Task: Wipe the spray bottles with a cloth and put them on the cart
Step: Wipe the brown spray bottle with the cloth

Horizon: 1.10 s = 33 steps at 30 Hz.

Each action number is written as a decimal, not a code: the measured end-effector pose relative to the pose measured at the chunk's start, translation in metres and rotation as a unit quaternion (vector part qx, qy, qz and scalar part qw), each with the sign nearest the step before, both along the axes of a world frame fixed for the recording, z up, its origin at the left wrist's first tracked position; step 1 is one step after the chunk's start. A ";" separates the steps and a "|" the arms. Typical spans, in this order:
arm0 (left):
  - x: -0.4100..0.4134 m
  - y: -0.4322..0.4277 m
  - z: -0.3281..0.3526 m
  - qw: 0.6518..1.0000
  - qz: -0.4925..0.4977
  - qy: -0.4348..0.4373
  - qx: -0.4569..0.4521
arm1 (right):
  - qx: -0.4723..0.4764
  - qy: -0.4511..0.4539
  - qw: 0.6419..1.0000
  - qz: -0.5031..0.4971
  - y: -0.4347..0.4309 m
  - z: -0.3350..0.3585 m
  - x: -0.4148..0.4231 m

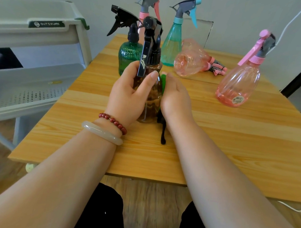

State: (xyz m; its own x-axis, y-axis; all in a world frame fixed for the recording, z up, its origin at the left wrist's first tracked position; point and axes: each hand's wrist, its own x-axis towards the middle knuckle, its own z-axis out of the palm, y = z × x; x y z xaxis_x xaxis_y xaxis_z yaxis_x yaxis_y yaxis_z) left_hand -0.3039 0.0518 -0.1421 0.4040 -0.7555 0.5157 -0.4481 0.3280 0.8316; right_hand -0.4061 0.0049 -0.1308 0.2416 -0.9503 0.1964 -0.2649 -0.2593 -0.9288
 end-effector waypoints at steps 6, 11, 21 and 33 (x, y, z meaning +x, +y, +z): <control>0.000 0.000 -0.001 0.999 0.017 -0.047 -0.019 | -0.120 -0.091 0.987 0.060 0.011 -0.008 -0.001; 0.001 0.000 -0.002 0.998 0.023 -0.051 -0.026 | -0.075 -0.019 0.997 -0.002 0.007 0.001 0.001; 0.003 -0.003 -0.006 0.999 0.011 -0.029 -0.035 | -0.169 -0.076 0.982 0.039 0.012 -0.008 0.002; 0.002 -0.005 -0.006 0.997 -0.019 -0.069 -0.034 | -0.168 -0.113 0.979 0.037 0.012 -0.007 0.001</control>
State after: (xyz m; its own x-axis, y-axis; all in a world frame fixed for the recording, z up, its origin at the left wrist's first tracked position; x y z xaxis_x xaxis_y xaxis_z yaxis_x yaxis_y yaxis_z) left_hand -0.3022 0.0468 -0.1484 0.2985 -0.7305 0.6142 -0.5427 0.3995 0.7388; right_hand -0.4050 0.0172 -0.1380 0.2208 -0.8044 0.5515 -0.0314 -0.5710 -0.8203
